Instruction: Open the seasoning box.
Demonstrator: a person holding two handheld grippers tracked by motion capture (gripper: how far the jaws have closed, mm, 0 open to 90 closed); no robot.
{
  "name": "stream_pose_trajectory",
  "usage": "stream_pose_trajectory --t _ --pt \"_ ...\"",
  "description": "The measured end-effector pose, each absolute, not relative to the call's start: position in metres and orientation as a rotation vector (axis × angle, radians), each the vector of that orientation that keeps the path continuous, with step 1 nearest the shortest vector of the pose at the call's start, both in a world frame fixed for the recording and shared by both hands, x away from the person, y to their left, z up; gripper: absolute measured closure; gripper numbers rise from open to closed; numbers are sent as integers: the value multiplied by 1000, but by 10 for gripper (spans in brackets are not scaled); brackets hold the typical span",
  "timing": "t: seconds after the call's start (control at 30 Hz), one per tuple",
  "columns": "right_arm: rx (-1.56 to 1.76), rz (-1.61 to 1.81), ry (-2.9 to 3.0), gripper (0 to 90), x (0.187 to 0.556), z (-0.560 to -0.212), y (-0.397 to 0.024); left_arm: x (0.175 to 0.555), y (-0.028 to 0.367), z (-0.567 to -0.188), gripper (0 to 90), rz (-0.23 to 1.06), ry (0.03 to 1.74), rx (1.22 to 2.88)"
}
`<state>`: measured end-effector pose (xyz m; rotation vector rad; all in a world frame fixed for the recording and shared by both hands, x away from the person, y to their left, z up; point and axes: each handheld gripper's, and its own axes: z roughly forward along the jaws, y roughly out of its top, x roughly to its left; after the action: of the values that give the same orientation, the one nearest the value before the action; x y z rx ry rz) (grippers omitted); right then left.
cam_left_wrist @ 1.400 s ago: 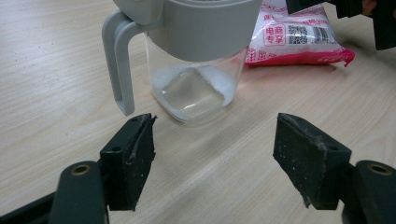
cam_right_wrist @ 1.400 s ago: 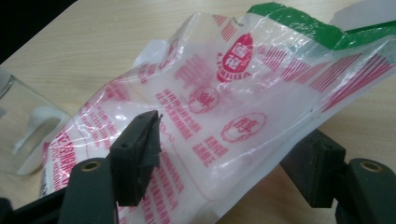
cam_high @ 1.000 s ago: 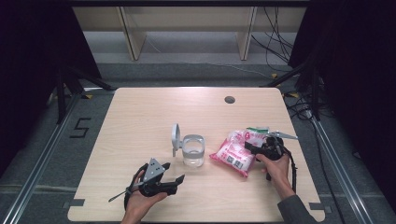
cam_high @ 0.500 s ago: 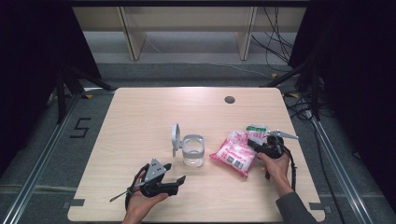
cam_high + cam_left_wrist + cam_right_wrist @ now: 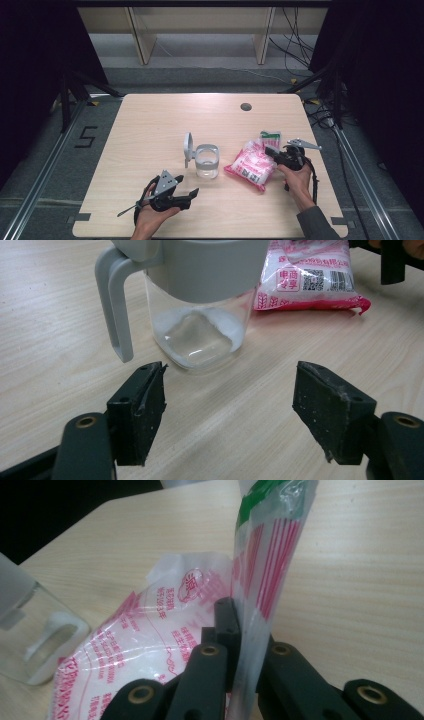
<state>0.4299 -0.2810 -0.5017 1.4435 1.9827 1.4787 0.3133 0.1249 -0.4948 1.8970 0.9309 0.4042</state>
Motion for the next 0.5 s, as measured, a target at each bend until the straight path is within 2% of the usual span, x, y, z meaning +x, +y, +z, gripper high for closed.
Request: stream_pose_trajectory --t 0.13,0.27,0.5 --pt "1392 1519 1991 900 417 -483 -276 312 121 -496 285 389 940 1880" --pt "1187 1500 2022 900 409 -466 -268 313 122 -497 285 394 931 1894" --pt "1194 1584 2019 900 393 -450 -262 312 119 -499 285 386 932 1908"
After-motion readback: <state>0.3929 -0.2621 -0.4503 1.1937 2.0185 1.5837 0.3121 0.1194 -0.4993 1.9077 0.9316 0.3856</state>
